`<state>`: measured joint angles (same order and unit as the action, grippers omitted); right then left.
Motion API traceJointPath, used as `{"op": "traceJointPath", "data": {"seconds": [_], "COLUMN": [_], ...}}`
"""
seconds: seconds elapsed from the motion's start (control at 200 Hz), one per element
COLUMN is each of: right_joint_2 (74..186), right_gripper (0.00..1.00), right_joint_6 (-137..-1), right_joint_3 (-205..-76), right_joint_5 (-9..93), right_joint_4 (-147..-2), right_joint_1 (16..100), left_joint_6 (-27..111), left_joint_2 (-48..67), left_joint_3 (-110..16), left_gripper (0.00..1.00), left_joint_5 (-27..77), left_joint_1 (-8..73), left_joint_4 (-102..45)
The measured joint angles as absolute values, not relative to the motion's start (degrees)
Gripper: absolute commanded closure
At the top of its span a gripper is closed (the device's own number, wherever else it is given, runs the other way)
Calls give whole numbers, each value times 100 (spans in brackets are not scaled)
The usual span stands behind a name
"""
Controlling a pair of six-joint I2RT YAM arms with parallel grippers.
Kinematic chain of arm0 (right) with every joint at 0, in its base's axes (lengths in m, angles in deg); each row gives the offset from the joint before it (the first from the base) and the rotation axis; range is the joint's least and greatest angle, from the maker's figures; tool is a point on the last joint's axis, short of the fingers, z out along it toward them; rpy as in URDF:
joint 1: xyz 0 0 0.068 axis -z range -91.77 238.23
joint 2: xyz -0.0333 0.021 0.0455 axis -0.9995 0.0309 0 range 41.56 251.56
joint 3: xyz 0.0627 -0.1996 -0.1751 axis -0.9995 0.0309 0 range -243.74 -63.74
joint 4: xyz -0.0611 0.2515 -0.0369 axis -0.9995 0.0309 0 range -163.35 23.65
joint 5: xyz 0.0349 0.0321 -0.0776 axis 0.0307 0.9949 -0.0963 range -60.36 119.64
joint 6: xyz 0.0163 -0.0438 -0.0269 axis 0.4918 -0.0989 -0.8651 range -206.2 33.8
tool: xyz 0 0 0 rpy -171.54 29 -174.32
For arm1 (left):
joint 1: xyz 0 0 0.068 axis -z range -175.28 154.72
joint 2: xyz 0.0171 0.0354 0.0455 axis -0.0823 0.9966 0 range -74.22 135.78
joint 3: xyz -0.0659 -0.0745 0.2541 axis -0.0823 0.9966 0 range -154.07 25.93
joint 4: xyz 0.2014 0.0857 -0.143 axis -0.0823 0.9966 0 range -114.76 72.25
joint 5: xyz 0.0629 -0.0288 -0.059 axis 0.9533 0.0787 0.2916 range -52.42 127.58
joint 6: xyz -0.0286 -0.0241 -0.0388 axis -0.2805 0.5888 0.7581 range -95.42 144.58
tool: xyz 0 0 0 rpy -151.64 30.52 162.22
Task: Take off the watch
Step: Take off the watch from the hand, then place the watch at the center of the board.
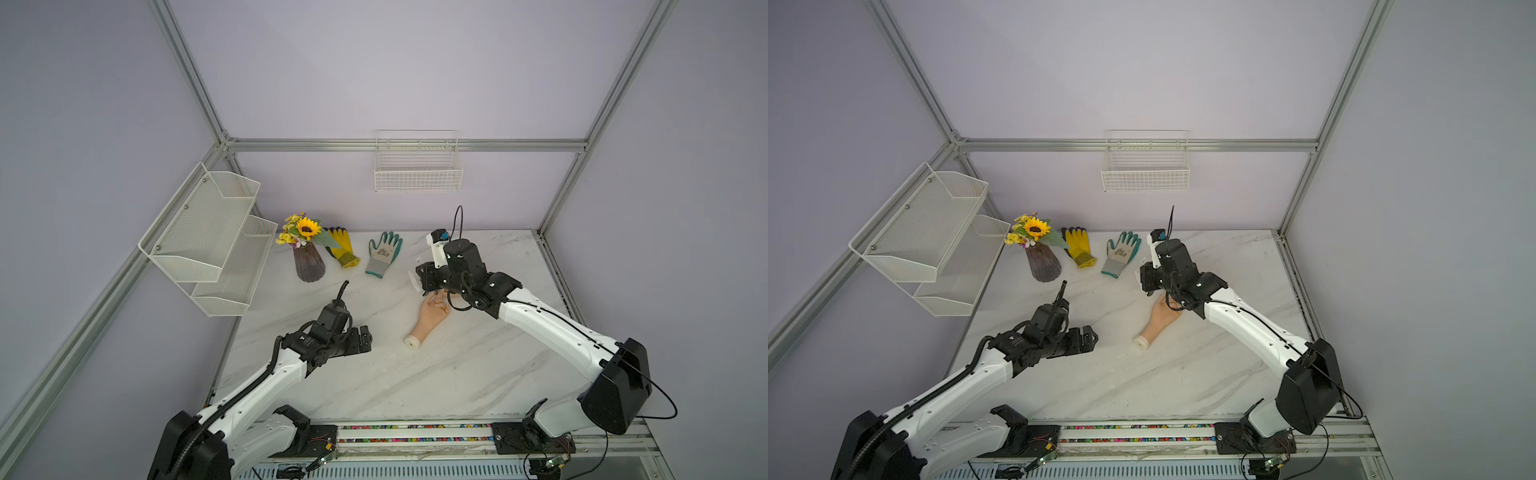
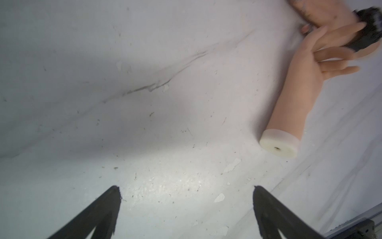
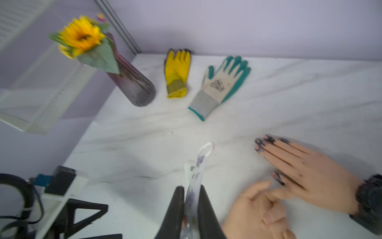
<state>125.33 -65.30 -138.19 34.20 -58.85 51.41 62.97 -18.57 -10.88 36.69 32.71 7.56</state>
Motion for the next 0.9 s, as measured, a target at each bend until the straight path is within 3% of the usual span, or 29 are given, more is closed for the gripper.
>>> {"op": "traceJointPath", "data": {"seconds": [0.19, 0.38, 0.55, 0.905], "right_joint_2": [12673, 14589, 15969, 17490], "right_gripper": [100, 100, 100, 100], "right_joint_6": [-5317, -4149, -3811, -3784], "right_joint_3": [-13030, -13247, -13690, -15043], "right_joint_5": [4594, 5175, 5204, 4944], "right_joint_4": [-9080, -11159, -11792, -11847], "right_joint_1": [5120, 5052, 4964, 4748], "left_joint_6": [6304, 6304, 6304, 6310], "left_joint_2": [-3334, -4617, -5017, -4868], "left_joint_3": [-1252, -1268, -1268, -1268], "left_gripper": [0, 0, 0, 0], "left_joint_5": [4222, 4596, 4843, 4839], "left_joint_1": [3247, 3247, 3247, 3247], "left_joint_4": [946, 1064, 1296, 1440]}}
